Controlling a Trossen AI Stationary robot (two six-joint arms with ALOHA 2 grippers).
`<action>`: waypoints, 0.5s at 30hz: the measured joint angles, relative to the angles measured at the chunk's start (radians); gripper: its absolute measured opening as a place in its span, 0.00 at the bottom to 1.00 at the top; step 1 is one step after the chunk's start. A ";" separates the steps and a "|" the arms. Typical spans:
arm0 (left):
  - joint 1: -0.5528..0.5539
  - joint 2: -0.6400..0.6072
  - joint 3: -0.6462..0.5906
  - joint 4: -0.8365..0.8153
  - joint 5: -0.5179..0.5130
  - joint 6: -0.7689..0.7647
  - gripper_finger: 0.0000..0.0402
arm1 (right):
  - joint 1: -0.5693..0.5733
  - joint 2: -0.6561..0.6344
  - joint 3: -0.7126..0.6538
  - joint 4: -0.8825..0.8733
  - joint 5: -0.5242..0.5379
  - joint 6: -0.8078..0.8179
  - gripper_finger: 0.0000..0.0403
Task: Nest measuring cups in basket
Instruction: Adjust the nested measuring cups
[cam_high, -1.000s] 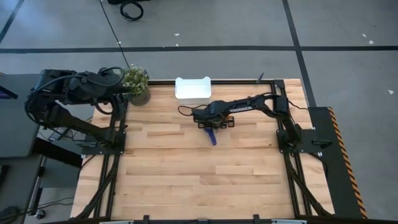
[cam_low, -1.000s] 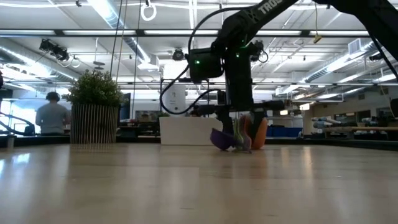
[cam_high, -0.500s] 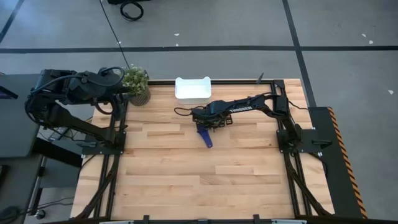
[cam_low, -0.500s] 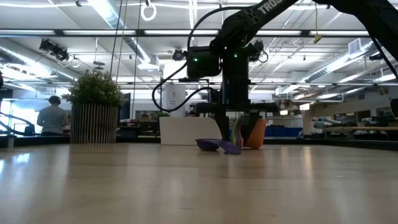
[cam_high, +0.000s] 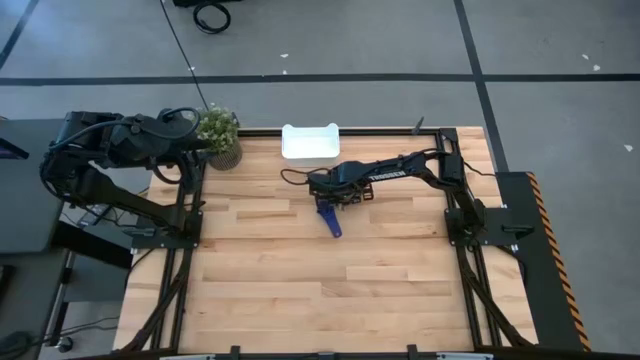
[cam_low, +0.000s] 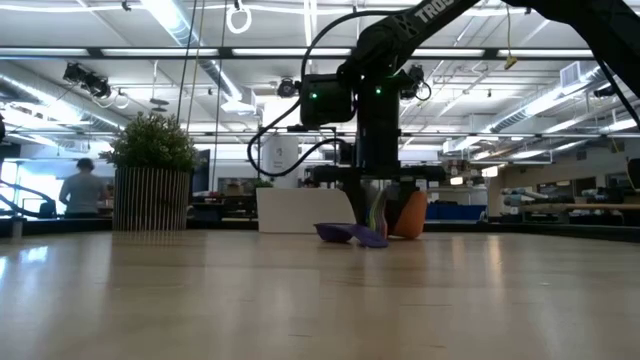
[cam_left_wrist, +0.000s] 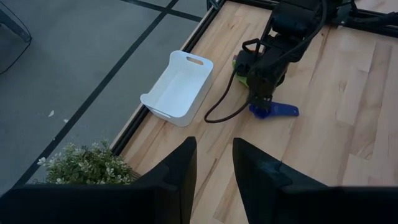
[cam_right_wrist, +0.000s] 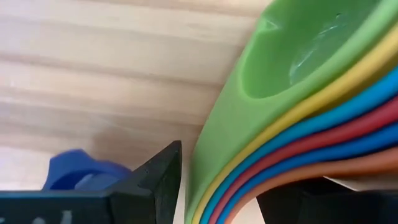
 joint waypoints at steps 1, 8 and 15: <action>0.000 0.000 0.000 0.000 0.000 0.000 0.28 | 0.000 0.000 0.000 0.000 0.005 0.008 0.46; 0.000 0.000 0.000 0.000 0.000 0.000 0.28 | -0.005 0.000 0.000 0.001 0.005 0.011 0.41; 0.000 0.000 0.000 0.000 0.000 0.000 0.28 | -0.005 0.000 0.001 0.005 0.003 0.012 0.21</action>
